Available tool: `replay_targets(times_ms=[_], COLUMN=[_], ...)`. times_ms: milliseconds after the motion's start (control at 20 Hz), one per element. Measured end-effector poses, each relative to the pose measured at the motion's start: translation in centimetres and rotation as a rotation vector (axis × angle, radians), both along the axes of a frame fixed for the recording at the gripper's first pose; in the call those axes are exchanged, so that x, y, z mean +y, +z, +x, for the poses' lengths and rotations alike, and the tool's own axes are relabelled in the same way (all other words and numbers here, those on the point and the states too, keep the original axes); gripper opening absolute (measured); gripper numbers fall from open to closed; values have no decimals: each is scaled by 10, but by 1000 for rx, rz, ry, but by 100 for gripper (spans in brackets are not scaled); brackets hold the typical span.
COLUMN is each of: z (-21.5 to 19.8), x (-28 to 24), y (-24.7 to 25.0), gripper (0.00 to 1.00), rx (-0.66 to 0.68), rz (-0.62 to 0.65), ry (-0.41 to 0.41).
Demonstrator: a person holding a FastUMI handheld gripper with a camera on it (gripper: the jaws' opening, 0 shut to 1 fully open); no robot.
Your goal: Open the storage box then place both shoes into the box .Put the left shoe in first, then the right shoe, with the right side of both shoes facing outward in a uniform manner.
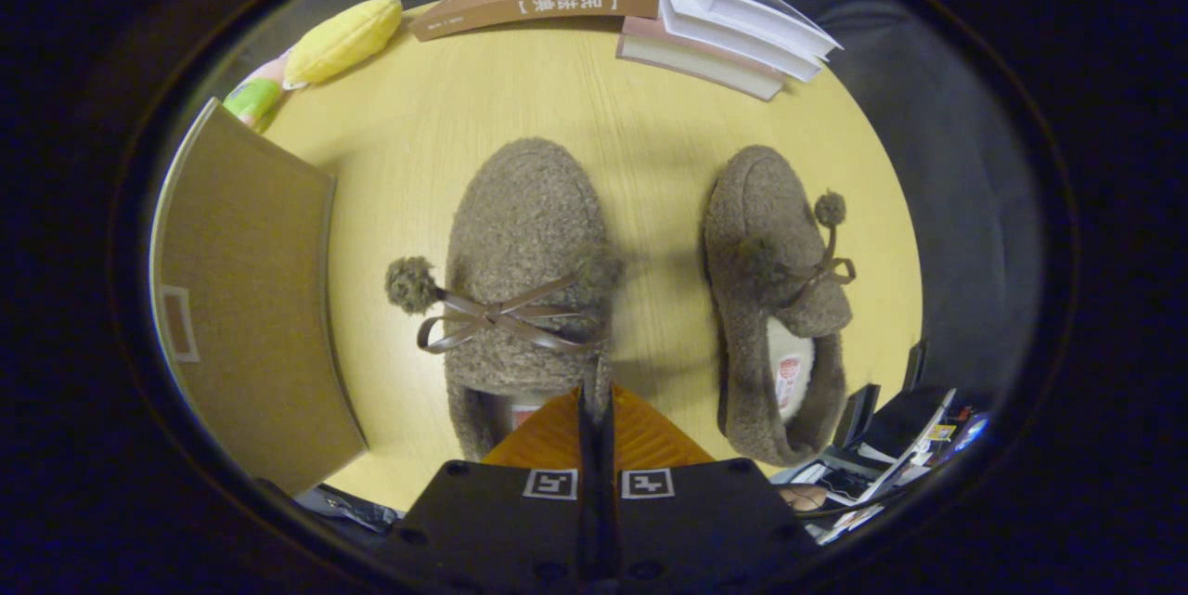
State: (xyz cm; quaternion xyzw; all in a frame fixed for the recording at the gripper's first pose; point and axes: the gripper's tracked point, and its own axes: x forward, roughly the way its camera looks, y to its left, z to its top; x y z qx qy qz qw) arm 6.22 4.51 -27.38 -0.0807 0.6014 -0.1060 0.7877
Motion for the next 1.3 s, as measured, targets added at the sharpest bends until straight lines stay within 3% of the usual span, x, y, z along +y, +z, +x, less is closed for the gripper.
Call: replay_targets(times_ms=[400,800,1050,1300], z=[-12,-15,-10,-3], x=[-2,26,100,192], y=[49,155,197,194], gripper=[4,3,3,3], rx=[-6,-105,-189,-213], rz=[-152,-317,-267,-148], ry=[22,20,3,59])
